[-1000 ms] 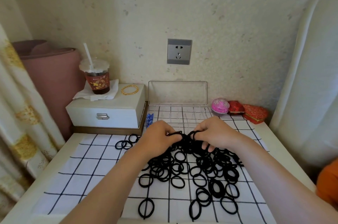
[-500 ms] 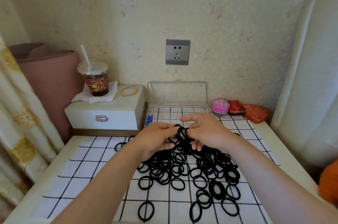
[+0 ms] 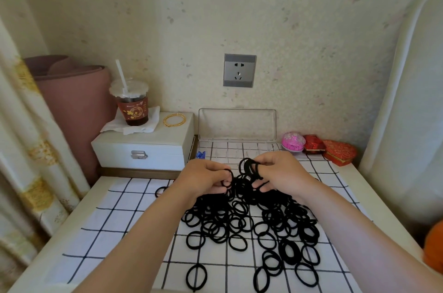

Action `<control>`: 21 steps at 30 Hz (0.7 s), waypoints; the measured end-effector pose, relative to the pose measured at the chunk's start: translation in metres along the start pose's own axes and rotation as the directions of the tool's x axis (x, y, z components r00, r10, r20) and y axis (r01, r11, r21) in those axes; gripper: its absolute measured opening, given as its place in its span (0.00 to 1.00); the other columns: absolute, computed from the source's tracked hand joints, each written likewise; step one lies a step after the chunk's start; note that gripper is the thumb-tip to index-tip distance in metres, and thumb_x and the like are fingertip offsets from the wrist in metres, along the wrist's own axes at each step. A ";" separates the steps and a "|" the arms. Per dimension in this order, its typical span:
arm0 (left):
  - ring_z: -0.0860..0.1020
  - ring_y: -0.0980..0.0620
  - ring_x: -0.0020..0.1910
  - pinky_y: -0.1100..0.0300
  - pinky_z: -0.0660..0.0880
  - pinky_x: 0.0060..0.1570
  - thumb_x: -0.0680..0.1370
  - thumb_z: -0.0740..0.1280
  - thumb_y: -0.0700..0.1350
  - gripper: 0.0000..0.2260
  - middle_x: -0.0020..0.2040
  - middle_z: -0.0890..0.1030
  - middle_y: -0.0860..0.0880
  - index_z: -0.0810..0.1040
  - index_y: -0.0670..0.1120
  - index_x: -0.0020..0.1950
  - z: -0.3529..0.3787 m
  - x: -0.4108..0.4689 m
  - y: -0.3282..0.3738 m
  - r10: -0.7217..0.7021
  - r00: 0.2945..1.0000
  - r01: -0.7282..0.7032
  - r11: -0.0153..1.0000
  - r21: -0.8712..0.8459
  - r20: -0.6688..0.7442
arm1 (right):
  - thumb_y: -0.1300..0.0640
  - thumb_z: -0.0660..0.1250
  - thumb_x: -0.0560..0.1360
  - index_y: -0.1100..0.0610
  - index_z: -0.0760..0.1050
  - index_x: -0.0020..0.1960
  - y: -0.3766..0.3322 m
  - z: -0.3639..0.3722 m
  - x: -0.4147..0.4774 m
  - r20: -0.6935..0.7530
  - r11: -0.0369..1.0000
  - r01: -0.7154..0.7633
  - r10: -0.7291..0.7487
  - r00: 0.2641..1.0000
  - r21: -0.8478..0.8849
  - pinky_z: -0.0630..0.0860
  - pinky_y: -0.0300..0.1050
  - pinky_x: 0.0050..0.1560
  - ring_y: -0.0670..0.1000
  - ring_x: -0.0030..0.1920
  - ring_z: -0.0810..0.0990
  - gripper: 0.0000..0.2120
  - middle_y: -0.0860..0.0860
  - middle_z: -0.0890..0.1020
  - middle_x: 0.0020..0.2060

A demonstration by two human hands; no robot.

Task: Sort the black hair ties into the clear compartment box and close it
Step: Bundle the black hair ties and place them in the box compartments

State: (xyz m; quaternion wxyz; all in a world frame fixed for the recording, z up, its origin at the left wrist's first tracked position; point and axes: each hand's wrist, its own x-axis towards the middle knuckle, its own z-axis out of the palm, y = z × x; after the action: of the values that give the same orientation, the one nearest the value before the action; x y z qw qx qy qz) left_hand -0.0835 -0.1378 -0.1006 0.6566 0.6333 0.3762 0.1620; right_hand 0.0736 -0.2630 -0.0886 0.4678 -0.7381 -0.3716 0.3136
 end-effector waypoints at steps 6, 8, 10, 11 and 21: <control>0.85 0.52 0.45 0.62 0.82 0.43 0.75 0.74 0.42 0.06 0.44 0.87 0.45 0.85 0.44 0.51 0.012 -0.002 -0.002 0.024 0.998 -0.023 0.999 0.026 -0.055 | 0.61 0.68 0.78 0.60 0.83 0.52 -0.009 0.001 -0.006 0.193 0.998 -0.019 0.009 0.981 0.053 0.78 0.42 0.30 0.53 0.33 0.83 0.06 0.54 0.85 0.36; 0.85 0.51 0.48 0.60 0.82 0.48 0.77 0.72 0.42 0.08 0.47 0.87 0.44 0.84 0.43 0.55 0.014 -0.004 0.001 -0.008 0.995 0.014 0.998 -0.066 0.098 | 0.63 0.68 0.78 0.63 0.83 0.51 -0.009 0.003 -0.006 0.219 0.998 -0.042 0.032 0.975 0.042 0.77 0.42 0.29 0.52 0.32 0.81 0.06 0.55 0.84 0.35; 0.84 0.48 0.52 0.57 0.81 0.53 0.79 0.68 0.42 0.10 0.50 0.86 0.41 0.82 0.40 0.58 0.015 -0.006 0.004 -0.015 0.976 0.048 0.988 -0.148 0.215 | 0.63 0.67 0.77 0.64 0.82 0.49 -0.007 0.004 -0.005 0.187 0.997 -0.066 0.060 0.981 0.025 0.78 0.43 0.30 0.52 0.31 0.81 0.06 0.56 0.85 0.35; 0.84 0.47 0.53 0.56 0.81 0.54 0.81 0.65 0.43 0.12 0.52 0.85 0.39 0.81 0.38 0.59 0.016 -0.006 0.005 -0.020 0.968 0.070 0.979 -0.192 0.249 | 0.63 0.67 0.76 0.64 0.82 0.48 -0.006 0.003 -0.004 0.162 0.997 -0.077 0.073 0.984 0.024 0.78 0.44 0.29 0.52 0.31 0.81 0.06 0.56 0.85 0.35; 0.85 0.48 0.50 0.58 0.82 0.50 0.77 0.71 0.39 0.09 0.49 0.86 0.43 0.84 0.41 0.56 0.016 -0.005 0.002 0.010 0.986 0.001 0.998 -0.069 0.166 | 0.56 0.73 0.73 0.56 0.82 0.54 -0.001 0.009 -0.001 0.063 0.990 -0.102 0.108 0.992 -0.099 0.84 0.46 0.39 0.56 0.35 0.86 0.11 0.57 0.87 0.38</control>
State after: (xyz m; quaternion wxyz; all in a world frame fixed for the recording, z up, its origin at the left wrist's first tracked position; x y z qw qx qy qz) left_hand -0.0757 -0.1525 -0.0987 0.7069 0.6224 0.3127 0.1230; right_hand 0.0657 -0.2594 -0.0910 0.4016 -0.7671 -0.3627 0.3446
